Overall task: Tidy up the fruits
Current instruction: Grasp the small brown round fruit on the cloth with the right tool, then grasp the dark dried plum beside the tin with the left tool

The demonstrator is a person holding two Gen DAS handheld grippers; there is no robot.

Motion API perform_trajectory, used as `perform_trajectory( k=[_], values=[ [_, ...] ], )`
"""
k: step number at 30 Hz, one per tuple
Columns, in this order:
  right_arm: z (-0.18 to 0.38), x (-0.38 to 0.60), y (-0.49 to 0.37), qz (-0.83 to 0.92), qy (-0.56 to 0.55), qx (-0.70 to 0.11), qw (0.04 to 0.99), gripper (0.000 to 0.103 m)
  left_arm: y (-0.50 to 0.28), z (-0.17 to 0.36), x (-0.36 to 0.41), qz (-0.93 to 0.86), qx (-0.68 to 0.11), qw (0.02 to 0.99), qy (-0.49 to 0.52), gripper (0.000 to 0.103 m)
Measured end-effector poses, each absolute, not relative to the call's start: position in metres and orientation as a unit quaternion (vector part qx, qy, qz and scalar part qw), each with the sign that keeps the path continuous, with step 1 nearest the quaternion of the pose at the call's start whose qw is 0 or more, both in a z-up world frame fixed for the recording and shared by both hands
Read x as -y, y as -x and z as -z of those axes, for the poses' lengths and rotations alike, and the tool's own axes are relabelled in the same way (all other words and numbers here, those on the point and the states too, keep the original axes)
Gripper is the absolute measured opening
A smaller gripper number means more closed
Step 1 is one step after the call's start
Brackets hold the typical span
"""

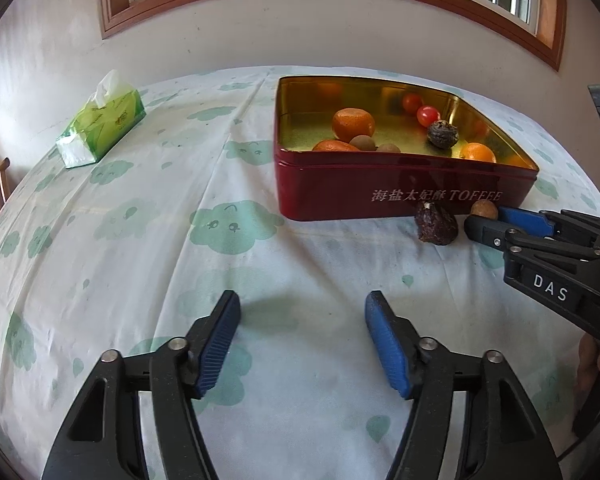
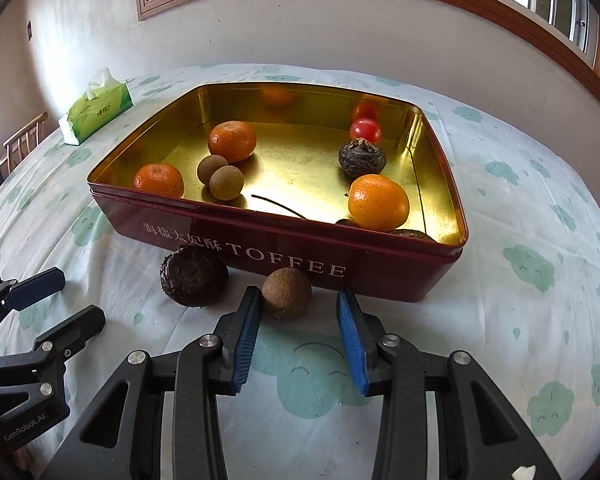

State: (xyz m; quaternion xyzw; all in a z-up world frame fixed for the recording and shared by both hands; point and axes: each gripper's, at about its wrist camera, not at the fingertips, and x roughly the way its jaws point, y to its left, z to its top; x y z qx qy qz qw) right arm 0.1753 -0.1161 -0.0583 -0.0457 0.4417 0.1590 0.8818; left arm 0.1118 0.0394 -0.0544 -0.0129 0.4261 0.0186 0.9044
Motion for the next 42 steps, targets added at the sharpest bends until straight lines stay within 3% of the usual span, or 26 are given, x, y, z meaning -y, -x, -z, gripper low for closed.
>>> perform_trajectory(
  k=[2, 6, 16, 21, 42],
  values=[
    [0.058, 0.115, -0.175, -0.163, 0.048, -0.441, 0.882, 0.027, -0.113, 0.056, -0.048, -0.032, -0.432, 0.901, 0.032, 0.085],
    [0.058, 0.114, -0.174, -0.163, 0.049, -0.44, 0.882, 0.022, -0.113, 0.056, -0.046, -0.034, -0.432, 0.901, 0.027, 0.085],
    [0.06, 0.137, -0.17, -0.144, 0.032, -0.443, 0.884, 0.022, -0.111, 0.056, -0.046, -0.038, -0.431, 0.901, 0.025, 0.085],
    [0.061, 0.157, -0.167, -0.127, 0.023, -0.445, 0.886, 0.022, -0.109, 0.053, -0.041, -0.023, -0.425, 0.905, 0.014, 0.073],
    [0.065, 0.227, -0.156, -0.086, -0.011, -0.449, 0.889, 0.022, -0.143, 0.037, 0.031, 0.073, -0.418, 0.905, 0.003, 0.073]
  ],
)
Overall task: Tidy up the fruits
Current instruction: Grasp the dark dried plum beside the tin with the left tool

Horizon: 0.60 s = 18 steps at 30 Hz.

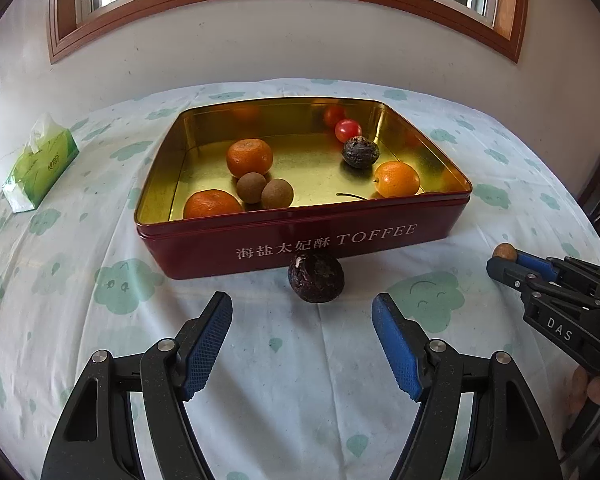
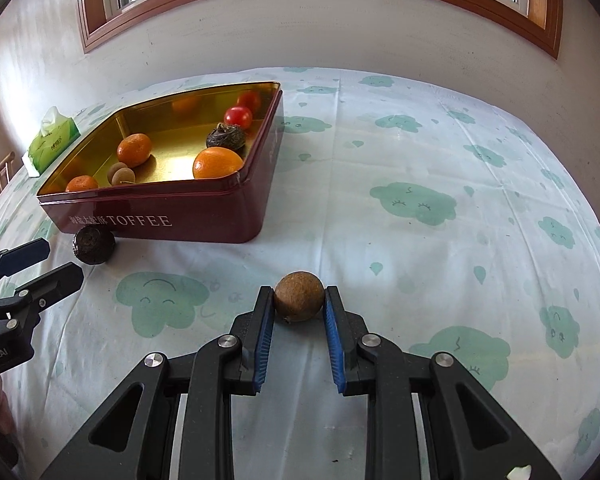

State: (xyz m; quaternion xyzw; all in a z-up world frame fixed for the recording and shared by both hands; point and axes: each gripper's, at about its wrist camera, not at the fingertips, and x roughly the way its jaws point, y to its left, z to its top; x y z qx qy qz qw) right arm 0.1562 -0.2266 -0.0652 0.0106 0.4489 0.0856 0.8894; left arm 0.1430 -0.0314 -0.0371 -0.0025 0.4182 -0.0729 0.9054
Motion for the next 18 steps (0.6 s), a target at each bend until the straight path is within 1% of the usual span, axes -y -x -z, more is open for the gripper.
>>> perform_trajectory(
  k=[1, 3, 8, 13, 14, 18],
  values=[
    [0.065, 0.229, -0.156, -0.086, -0.013, -0.449, 0.889, 0.023, -0.145, 0.038, 0.033, 0.074, -0.42, 0.905, 0.002, 0.073],
    [0.065, 0.232, -0.155, -0.087, -0.021, -0.449, 0.889, 0.023, -0.148, 0.04, 0.038, 0.077, -0.424, 0.902, -0.002, 0.068],
    [0.066, 0.232, -0.156, -0.086, -0.018, -0.449, 0.889, 0.023, -0.154, 0.042, 0.043, 0.078, -0.429, 0.9, -0.003, 0.063],
    [0.066, 0.233, -0.156, -0.087, -0.022, -0.449, 0.889, 0.023, -0.161, 0.046, 0.043, 0.07, -0.435, 0.898, 0.002, 0.061],
    [0.066, 0.233, -0.156, -0.088, -0.023, -0.449, 0.889, 0.023, -0.163, 0.046, 0.042, 0.069, -0.436, 0.897, 0.004, 0.059],
    [0.066, 0.233, -0.156, -0.089, -0.027, -0.449, 0.889, 0.023, -0.168, 0.048, 0.043, 0.062, -0.44, 0.896, 0.0, 0.056]
  ],
)
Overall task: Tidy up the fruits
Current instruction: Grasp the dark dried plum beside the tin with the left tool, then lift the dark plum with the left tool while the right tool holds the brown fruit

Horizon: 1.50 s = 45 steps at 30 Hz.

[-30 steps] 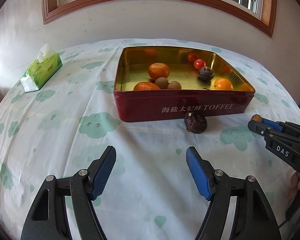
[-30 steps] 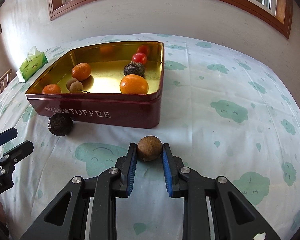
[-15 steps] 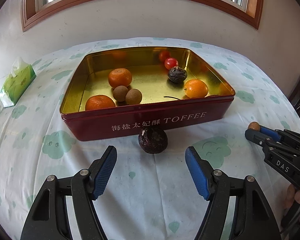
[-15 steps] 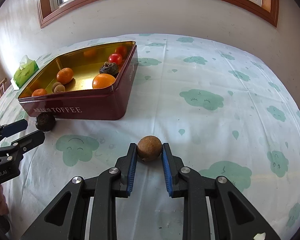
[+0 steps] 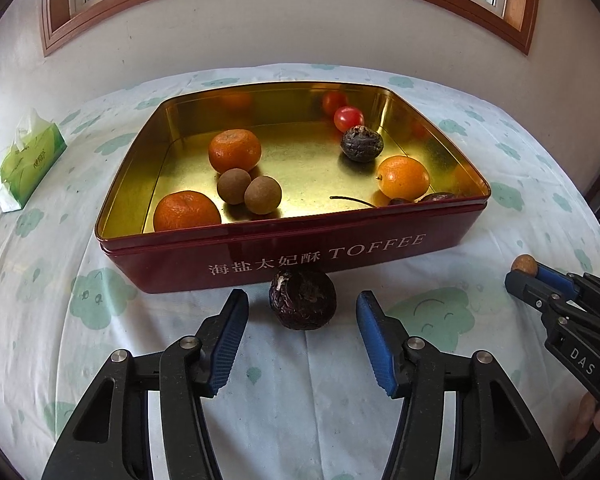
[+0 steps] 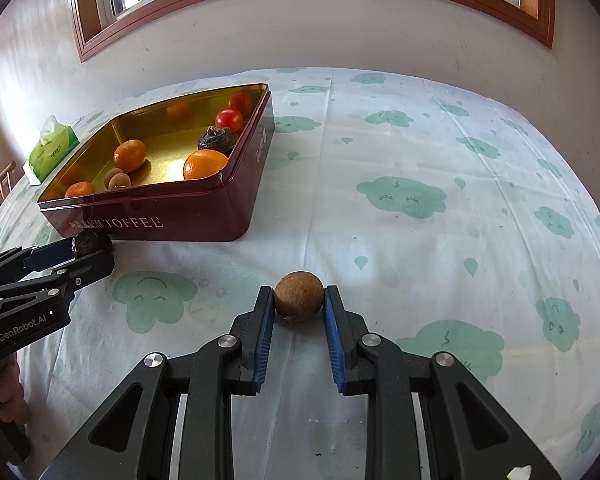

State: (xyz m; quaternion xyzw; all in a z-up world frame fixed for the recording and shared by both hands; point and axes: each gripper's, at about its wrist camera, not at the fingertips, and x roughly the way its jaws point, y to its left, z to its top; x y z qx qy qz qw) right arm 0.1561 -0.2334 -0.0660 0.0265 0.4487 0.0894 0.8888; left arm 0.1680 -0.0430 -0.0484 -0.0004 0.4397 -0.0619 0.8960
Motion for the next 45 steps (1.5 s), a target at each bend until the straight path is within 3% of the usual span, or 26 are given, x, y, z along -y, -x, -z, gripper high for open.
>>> perform_trajectory(
  k=[17, 20, 45],
  values=[
    [0.066, 0.233, -0.156, -0.088, -0.023, -0.449, 0.889, 0.023, -0.174, 0.05, 0.044, 0.058, -0.435, 0.899, -0.016, 0.047],
    [0.066, 0.232, -0.156, -0.088, -0.023, -0.449, 0.889, 0.023, -0.173, 0.049, 0.045, 0.065, -0.433, 0.899, -0.018, 0.034],
    [0.067, 0.231, -0.155, -0.083, -0.011, -0.45, 0.889, 0.023, -0.145, 0.046, 0.039, 0.051, -0.433, 0.9, -0.025, 0.034]
  ],
)
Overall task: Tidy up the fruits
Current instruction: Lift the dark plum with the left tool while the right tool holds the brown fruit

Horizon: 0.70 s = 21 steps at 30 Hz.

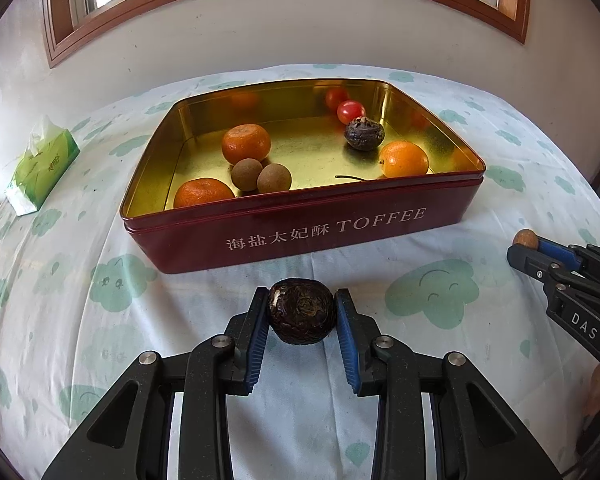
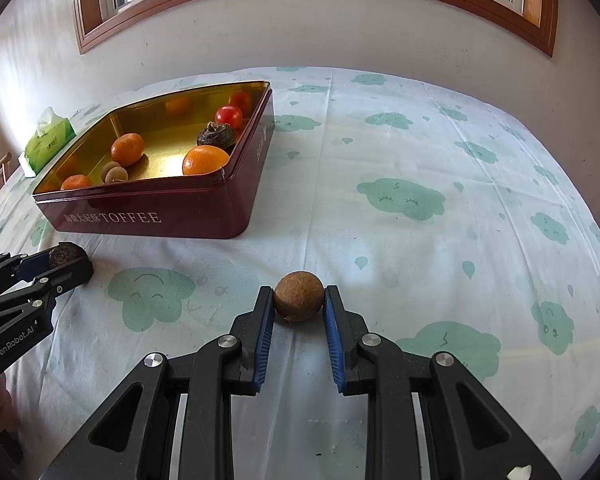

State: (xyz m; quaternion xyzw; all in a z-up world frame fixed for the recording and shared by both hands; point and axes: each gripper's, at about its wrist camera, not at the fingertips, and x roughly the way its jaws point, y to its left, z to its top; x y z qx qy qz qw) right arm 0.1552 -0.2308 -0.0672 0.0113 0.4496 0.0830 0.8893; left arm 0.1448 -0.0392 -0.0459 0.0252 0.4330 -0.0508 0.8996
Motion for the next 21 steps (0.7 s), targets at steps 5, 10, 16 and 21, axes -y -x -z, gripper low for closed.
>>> perform_trajectory(
  k=[5, 10, 16, 21],
  values=[
    [0.068, 0.229, -0.156, -0.082, -0.008, -0.45, 0.889, 0.023, -0.137, 0.042, 0.037, 0.046, -0.426, 0.903, -0.022, 0.034],
    [0.068, 0.229, -0.156, -0.08, -0.004, -0.449, 0.89, 0.023, -0.131, 0.039, 0.035, 0.04, -0.421, 0.906, -0.027, 0.034],
    [0.067, 0.228, -0.155, -0.079, 0.0, -0.449, 0.89, 0.023, -0.126, 0.038, 0.03, 0.041, -0.421, 0.906, -0.017, 0.034],
    [0.066, 0.228, -0.154, -0.076, 0.0, -0.447, 0.891, 0.023, -0.123, 0.036, 0.025, 0.046, -0.42, 0.906, -0.005, 0.034]
  ],
)
